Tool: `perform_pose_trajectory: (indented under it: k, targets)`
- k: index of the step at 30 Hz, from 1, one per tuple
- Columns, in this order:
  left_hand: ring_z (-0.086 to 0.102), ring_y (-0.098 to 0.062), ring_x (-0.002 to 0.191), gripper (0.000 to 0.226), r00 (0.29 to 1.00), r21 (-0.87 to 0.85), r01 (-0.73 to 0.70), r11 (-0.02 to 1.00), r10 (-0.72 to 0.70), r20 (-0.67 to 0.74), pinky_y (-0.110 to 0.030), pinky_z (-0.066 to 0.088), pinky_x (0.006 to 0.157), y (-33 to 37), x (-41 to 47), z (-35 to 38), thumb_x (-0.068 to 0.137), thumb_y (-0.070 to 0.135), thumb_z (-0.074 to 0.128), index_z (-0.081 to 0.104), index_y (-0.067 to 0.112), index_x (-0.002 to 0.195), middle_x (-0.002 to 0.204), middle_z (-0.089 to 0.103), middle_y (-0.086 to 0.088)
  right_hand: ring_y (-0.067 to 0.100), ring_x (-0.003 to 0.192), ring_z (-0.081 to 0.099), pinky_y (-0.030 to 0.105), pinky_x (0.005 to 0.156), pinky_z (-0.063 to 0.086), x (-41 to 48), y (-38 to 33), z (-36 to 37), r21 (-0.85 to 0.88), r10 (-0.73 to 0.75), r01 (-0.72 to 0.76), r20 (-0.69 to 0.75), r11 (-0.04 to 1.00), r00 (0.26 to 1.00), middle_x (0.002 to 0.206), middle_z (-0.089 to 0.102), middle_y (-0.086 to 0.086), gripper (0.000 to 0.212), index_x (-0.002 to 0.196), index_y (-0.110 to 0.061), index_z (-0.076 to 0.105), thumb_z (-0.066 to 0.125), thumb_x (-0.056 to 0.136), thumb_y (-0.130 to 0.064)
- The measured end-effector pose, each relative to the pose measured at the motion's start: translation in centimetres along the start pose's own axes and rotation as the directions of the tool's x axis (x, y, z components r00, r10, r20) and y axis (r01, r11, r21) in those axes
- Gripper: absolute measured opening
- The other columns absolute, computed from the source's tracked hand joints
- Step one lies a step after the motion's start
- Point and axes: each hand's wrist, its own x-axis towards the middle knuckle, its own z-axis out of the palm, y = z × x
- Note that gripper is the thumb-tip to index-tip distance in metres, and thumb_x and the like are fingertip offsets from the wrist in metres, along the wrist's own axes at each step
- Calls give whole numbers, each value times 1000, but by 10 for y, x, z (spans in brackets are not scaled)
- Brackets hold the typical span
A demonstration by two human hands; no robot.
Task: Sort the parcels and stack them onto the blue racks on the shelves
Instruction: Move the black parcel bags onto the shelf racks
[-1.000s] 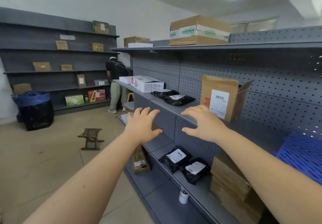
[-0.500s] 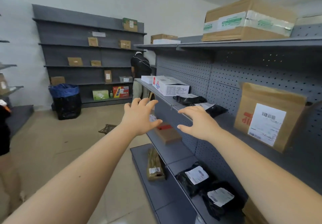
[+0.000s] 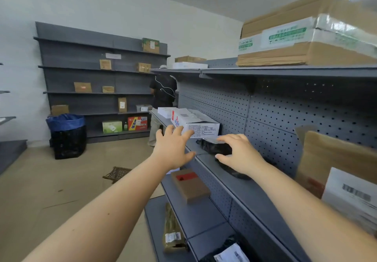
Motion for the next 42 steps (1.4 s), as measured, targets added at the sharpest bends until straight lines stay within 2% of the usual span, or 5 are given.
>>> perform_pose_trajectory:
  k: [9, 22, 29, 35, 42]
  targets:
    - [16, -32, 141, 78, 987, -61, -139, 988, 143, 72, -58, 21, 108, -9, 58, 80, 84, 66, 45, 13, 37, 149, 156, 22, -7, 16, 131, 27, 37, 106, 33, 51, 38, 41, -44, 115, -112, 75, 993, 991, 140, 45, -12, 61, 137, -30, 45, 69, 82, -39]
    - [20, -30, 139, 72, 942, -228, -318, 920, 335, 37, -56, 23, 108, -70, 163, 158, 86, 64, 45, 22, 35, 147, 154, 27, -5, 23, 133, 28, 37, 104, 33, 133, 53, 100, -164, 432, -425, 2, 890, 902, 142, 45, -5, 54, 138, -30, 45, 61, 88, -39]
    - [24, -31, 137, 74, 877, -219, -472, 854, 481, -16, -54, 28, 104, -53, 198, 197, 83, 70, 39, 21, 36, 147, 152, 30, -5, 29, 136, 15, 45, 106, 21, 124, 81, 110, -351, 744, -688, 42, 636, 667, 151, 32, -4, 49, 137, -42, 42, 51, 89, -50]
    - [22, -33, 139, 71, 832, -323, -525, 787, 555, -1, -57, 27, 105, -4, 223, 218, 85, 75, 26, 22, 40, 147, 155, 25, -5, 32, 144, -5, 62, 111, 11, 123, 97, 109, -362, 886, -817, 61, 449, 460, 160, -4, -3, 83, 149, -36, 18, 47, 79, -71]
    - [14, -32, 142, 74, 788, -395, -532, 749, 609, 93, -59, 20, 108, 47, 252, 242, 84, 77, 10, 14, 42, 149, 158, 19, -2, 35, 144, -17, 70, 108, 4, 129, 132, 117, -395, 913, -823, 154, 407, 378, 157, -26, -8, 87, 148, -45, 11, 49, 76, -75]
